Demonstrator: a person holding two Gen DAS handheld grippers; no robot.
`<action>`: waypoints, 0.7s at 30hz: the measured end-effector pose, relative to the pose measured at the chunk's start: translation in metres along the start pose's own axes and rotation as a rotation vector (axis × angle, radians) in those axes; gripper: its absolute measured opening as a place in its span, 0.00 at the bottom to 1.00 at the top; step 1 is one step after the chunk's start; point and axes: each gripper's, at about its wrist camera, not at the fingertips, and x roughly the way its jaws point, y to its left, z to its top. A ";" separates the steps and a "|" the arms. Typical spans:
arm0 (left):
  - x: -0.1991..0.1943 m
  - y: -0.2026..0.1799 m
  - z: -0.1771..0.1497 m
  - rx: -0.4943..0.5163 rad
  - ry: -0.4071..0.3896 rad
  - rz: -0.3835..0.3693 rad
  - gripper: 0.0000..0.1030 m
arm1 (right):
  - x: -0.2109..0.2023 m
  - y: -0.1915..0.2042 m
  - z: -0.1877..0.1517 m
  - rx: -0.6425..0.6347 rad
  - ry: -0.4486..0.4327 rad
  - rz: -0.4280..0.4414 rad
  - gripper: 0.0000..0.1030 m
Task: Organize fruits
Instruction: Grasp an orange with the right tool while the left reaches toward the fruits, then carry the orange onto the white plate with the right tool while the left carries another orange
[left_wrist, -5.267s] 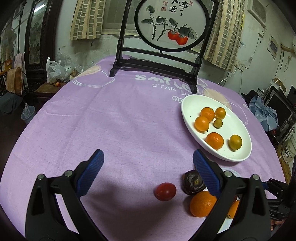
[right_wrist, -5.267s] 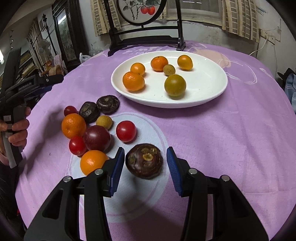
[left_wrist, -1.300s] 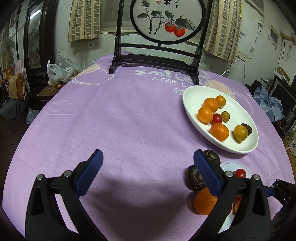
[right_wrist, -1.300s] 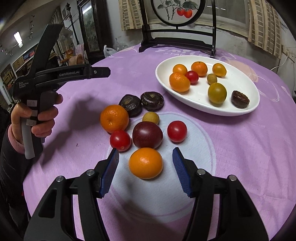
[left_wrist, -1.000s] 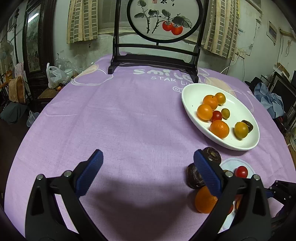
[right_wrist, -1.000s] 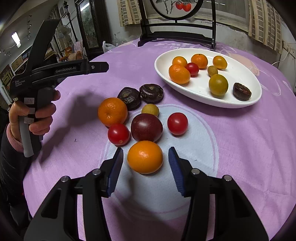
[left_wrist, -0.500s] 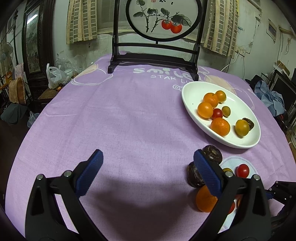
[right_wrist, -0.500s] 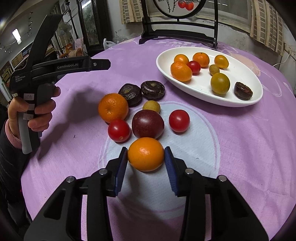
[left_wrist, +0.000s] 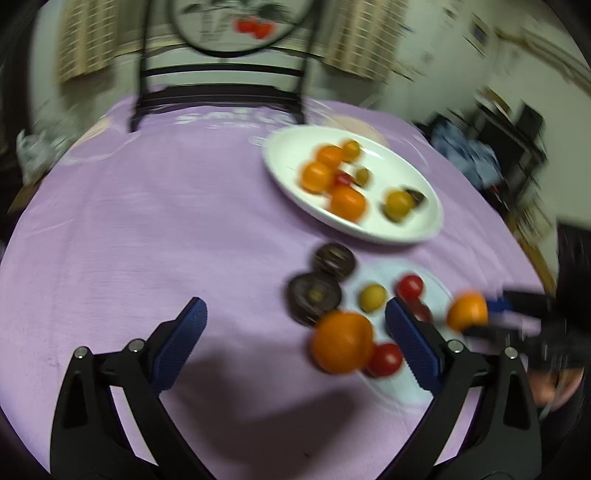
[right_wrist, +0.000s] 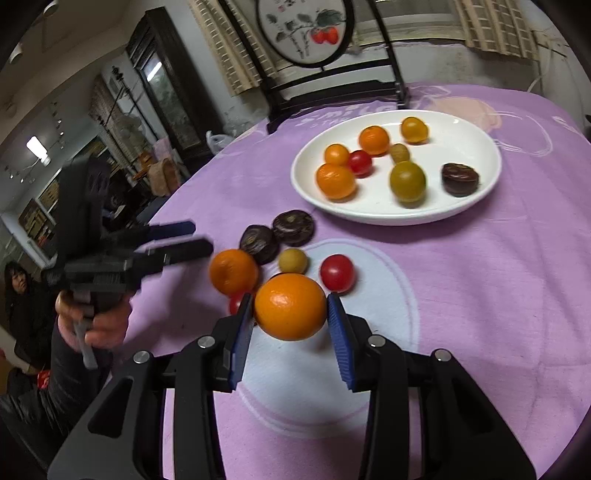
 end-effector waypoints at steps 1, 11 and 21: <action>0.003 -0.005 -0.004 0.025 0.013 -0.008 0.88 | 0.000 -0.001 0.000 0.005 -0.001 -0.013 0.40; 0.019 -0.012 -0.020 0.025 0.110 -0.092 0.60 | 0.005 0.005 -0.002 -0.030 0.003 -0.052 0.40; 0.025 -0.010 -0.017 -0.006 0.132 -0.127 0.43 | 0.005 0.006 -0.003 -0.034 0.004 -0.063 0.40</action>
